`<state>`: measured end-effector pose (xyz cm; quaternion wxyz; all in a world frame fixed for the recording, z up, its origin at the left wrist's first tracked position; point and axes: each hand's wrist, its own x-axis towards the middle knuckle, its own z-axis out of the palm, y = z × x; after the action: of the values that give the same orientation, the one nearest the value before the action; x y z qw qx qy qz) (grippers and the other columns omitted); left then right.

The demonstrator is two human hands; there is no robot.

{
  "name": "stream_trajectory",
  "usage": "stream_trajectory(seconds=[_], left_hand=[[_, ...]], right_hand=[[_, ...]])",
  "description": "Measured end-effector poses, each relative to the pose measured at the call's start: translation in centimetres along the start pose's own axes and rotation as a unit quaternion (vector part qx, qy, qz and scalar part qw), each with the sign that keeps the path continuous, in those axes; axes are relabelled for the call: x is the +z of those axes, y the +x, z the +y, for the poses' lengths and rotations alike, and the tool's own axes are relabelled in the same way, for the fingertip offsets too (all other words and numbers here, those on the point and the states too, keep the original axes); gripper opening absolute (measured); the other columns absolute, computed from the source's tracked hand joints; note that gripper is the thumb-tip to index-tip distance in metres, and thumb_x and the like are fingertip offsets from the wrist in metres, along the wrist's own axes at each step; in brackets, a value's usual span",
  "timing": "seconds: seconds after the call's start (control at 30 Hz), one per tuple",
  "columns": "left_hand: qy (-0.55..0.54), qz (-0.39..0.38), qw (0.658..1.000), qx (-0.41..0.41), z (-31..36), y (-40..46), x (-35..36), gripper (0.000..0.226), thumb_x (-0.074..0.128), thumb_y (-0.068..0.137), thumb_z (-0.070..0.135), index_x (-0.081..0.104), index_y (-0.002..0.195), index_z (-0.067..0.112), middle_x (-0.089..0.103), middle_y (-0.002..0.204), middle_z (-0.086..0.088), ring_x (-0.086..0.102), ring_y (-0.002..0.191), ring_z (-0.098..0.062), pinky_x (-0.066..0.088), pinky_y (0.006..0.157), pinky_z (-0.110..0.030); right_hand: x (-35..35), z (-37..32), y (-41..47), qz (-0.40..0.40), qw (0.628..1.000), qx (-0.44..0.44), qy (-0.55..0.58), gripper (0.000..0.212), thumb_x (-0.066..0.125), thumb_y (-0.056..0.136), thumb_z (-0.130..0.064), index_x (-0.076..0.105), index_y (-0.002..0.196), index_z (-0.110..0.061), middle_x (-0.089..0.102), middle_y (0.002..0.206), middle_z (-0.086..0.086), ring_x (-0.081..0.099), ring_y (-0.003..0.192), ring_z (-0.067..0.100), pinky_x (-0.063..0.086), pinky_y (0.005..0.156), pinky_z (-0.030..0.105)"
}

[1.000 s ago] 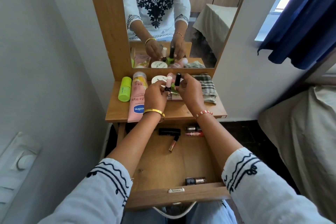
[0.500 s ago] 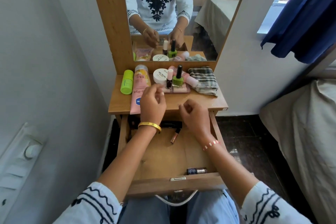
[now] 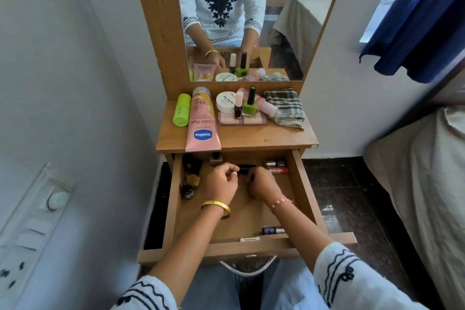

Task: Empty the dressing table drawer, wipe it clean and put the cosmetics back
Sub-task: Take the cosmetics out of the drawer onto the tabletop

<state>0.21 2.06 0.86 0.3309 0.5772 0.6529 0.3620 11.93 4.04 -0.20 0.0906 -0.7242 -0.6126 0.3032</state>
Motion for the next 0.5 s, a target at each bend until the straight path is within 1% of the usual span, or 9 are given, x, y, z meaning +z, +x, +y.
stream_trajectory(seconds=[0.07,0.1,0.17,0.23,0.27,0.3,0.37,0.43,0.5], left_hand=[[-0.007,-0.034,0.997,-0.073,-0.6,0.2,0.2,0.017,0.054,0.089,0.013,0.068,0.097,0.009,0.069,0.094,-0.010,0.064,0.087,-0.024,0.050,0.077,-0.027],[-0.021,-0.053,0.992,-0.109,-0.8,0.3,0.3,0.017,0.054,0.090,0.017,0.068,0.095,0.009,0.070,0.094,-0.013,0.065,0.086,-0.027,0.053,0.080,-0.031],[-0.086,-0.080,0.977,-0.177,-1.2,0.5,0.5,0.020,0.052,0.092,0.021,0.065,0.080,0.011,0.069,0.086,-0.018,0.068,0.076,-0.030,0.058,0.076,-0.042],[-0.202,-0.099,0.944,-0.241,-0.8,0.5,0.6,0.017,0.048,0.094,0.015,0.059,0.085,0.006,0.063,0.074,-0.015,0.064,0.059,-0.023,0.059,0.056,-0.033],[-0.253,-0.102,0.926,-0.261,-0.5,0.4,0.4,0.011,0.047,0.094,0.010,0.056,0.092,0.004,0.061,0.074,-0.013,0.061,0.058,-0.021,0.056,0.048,-0.026],[-0.277,-0.103,0.917,-0.269,-0.2,0.3,0.2,0.008,0.049,0.093,0.006,0.055,0.098,0.004,0.061,0.079,-0.014,0.060,0.062,-0.021,0.053,0.045,-0.022],[-0.297,-0.107,0.909,-0.271,-0.1,0.2,-0.1,0.015,0.053,0.090,0.002,0.057,0.104,0.006,0.062,0.086,-0.013,0.061,0.068,-0.020,0.052,0.045,-0.019],[-0.311,-0.107,0.901,-0.282,-0.1,0.2,-0.3,0.013,0.053,0.089,-0.001,0.057,0.099,0.008,0.061,0.077,-0.007,0.061,0.060,-0.013,0.051,0.046,-0.019],[-0.316,-0.097,0.894,-0.303,-0.3,0.4,-0.4,0.011,0.052,0.089,-0.004,0.055,0.090,0.007,0.056,0.069,-0.006,0.058,0.057,-0.013,0.050,0.046,-0.021]], right_hand=[[-0.4,0.2,-0.5,0.005,0.994,0.013,0.109,0.016,0.059,0.084,-0.002,0.053,0.095,-0.012,0.061,0.100,0.010,0.062,0.087,0.024,0.054,0.075,0.030],[-0.5,0.2,-0.8,-0.006,0.985,0.017,0.171,0.023,0.063,0.082,-0.002,0.048,0.093,-0.015,0.059,0.096,0.010,0.062,0.081,0.022,0.053,0.069,0.030],[-0.8,0.0,-1.3,-0.017,0.970,0.018,0.241,0.028,0.070,0.078,-0.002,0.048,0.092,-0.013,0.061,0.089,0.013,0.063,0.077,0.025,0.056,0.070,0.036],[-1.0,-0.4,-1.7,-0.022,0.967,0.014,0.254,0.020,0.071,0.079,-0.003,0.055,0.091,-0.008,0.065,0.085,0.016,0.065,0.074,0.026,0.056,0.072,0.039],[-1.1,-0.6,-1.9,-0.029,0.965,0.010,0.260,0.013,0.069,0.081,-0.003,0.059,0.089,-0.006,0.065,0.084,0.017,0.064,0.073,0.025,0.056,0.072,0.037],[-1.3,-0.7,-2.1,-0.038,0.962,0.002,0.269,0.007,0.065,0.084,-0.002,0.062,0.090,-0.004,0.066,0.084,0.017,0.064,0.073,0.023,0.057,0.071,0.034],[-1.5,-0.9,-2.0,-0.053,0.955,-0.009,0.291,0.010,0.057,0.088,0.002,0.065,0.094,0.002,0.065,0.081,0.016,0.063,0.068,0.020,0.056,0.066,0.025],[-1.6,-1.2,-1.7,-0.037,0.961,-0.006,0.274,0.015,0.051,0.090,0.004,0.066,0.095,0.003,0.064,0.080,0.011,0.062,0.068,0.017,0.056,0.064,0.021],[-1.4,-1.1,-0.6,0.029,0.986,-0.015,0.163,0.017,0.053,0.089,0.003,0.066,0.099,-0.004,0.064,0.094,0.008,0.064,0.086,0.019,0.056,0.078,0.027]])
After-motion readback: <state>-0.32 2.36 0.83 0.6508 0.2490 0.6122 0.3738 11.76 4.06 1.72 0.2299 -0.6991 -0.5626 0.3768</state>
